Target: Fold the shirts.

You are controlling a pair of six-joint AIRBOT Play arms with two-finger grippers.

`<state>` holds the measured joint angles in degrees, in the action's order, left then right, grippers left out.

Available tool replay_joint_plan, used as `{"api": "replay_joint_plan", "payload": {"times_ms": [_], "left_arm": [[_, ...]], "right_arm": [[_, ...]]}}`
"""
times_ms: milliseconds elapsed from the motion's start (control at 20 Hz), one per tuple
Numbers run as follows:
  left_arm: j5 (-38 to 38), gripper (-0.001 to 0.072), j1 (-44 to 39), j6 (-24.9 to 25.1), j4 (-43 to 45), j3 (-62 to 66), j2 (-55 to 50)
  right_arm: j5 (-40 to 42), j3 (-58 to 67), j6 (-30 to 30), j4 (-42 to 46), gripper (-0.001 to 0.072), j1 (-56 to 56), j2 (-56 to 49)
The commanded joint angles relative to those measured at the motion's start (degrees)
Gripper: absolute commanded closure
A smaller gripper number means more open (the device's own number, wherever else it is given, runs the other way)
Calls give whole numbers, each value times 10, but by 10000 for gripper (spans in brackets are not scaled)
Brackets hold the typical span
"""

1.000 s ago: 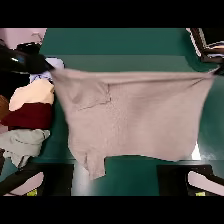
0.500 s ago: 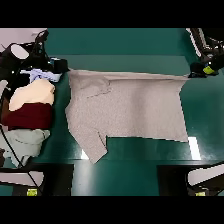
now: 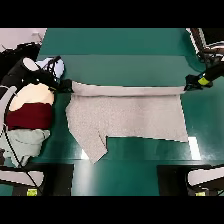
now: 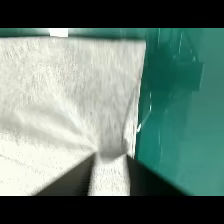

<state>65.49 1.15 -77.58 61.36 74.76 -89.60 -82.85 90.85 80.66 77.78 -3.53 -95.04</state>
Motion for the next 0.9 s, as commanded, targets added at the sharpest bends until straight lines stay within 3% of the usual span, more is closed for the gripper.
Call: {"api": "replay_joint_plan", "payload": {"times_ms": [0,250,550,850], "left_arm": [[31,330,1,-21,1,-32,5],[76,343,1,-54,92,-125,149],[55,345,-66,-92,25,-402,344],[-19,345,-83,-94,-50,-512,364]], "right_arm": [[10,-71,1,-1,223,-2,32],[7,-177,1,-2,228,-43,169],[67,-302,1,-3,228,-65,309],[68,-312,2,-54,229,-64,344]]}}
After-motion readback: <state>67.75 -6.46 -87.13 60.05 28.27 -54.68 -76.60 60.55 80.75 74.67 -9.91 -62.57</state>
